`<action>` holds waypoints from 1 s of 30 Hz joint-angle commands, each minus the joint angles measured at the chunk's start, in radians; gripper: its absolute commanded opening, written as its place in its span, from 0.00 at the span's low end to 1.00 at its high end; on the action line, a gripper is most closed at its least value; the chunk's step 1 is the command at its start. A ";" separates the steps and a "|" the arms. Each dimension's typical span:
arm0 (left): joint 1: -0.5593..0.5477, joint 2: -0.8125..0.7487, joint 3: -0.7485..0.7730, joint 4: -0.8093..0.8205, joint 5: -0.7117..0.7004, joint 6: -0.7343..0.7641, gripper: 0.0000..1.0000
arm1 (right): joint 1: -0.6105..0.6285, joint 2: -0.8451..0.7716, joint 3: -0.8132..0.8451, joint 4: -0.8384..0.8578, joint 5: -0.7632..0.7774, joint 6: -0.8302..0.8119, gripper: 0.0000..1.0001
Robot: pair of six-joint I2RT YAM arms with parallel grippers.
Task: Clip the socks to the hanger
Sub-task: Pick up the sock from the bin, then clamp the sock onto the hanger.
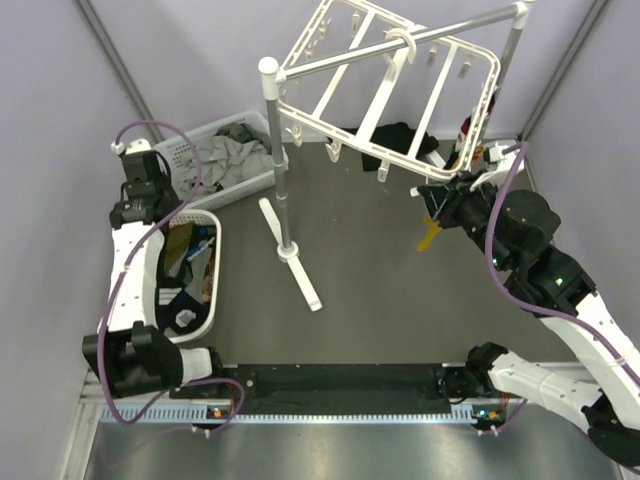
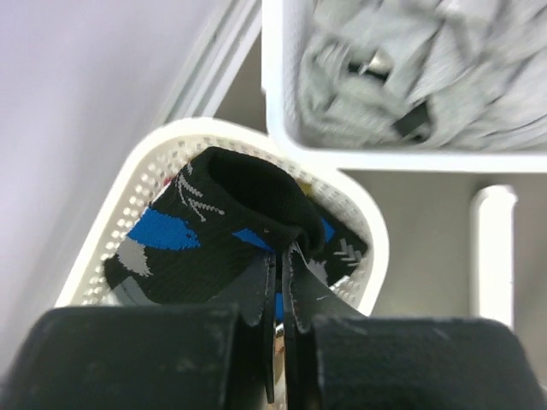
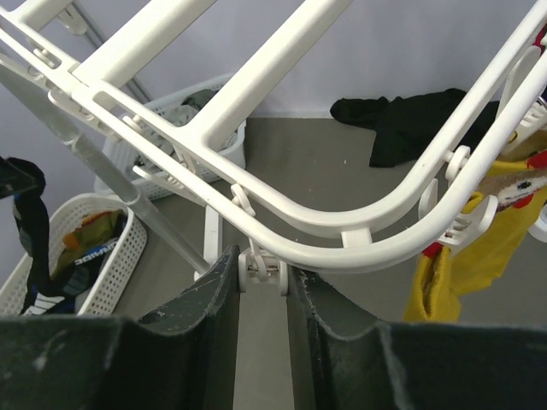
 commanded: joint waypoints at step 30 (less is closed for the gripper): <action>-0.215 -0.271 0.373 0.210 1.093 -0.349 0.00 | -0.004 0.060 0.087 -0.018 -0.066 -0.052 0.00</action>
